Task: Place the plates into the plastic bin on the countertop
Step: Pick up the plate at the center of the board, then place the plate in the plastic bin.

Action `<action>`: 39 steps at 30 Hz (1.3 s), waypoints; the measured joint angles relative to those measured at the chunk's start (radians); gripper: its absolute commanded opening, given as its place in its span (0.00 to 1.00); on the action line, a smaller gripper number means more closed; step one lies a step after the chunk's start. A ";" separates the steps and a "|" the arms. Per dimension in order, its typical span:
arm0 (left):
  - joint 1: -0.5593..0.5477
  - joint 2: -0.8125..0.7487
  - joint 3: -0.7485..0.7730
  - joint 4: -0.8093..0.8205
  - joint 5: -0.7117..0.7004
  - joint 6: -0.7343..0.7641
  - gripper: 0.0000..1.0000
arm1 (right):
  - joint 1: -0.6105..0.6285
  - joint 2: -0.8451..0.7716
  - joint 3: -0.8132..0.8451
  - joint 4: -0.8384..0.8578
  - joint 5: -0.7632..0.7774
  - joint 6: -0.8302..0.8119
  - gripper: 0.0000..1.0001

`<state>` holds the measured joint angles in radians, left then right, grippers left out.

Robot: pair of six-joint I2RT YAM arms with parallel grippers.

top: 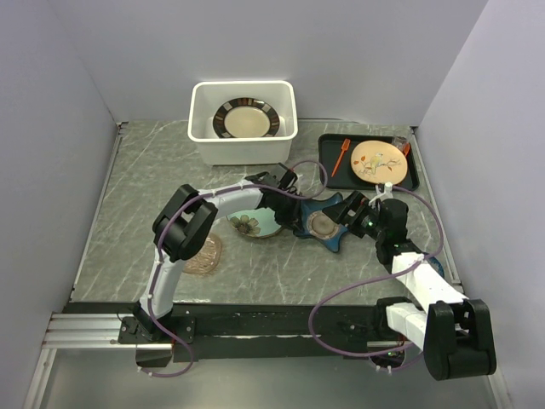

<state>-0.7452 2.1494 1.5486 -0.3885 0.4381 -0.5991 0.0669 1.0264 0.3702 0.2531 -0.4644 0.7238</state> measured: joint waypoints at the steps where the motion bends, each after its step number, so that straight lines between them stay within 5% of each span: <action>1: 0.000 -0.002 0.008 -0.012 -0.009 0.004 0.01 | 0.000 -0.007 0.000 0.000 0.000 0.000 1.00; 39: 0.124 -0.271 0.011 -0.185 -0.152 0.138 0.01 | -0.002 -0.076 -0.002 -0.011 -0.009 0.000 1.00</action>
<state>-0.6212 1.8786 1.5600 -0.5735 0.2859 -0.4610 0.0647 0.9504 0.3679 0.2417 -0.4736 0.7242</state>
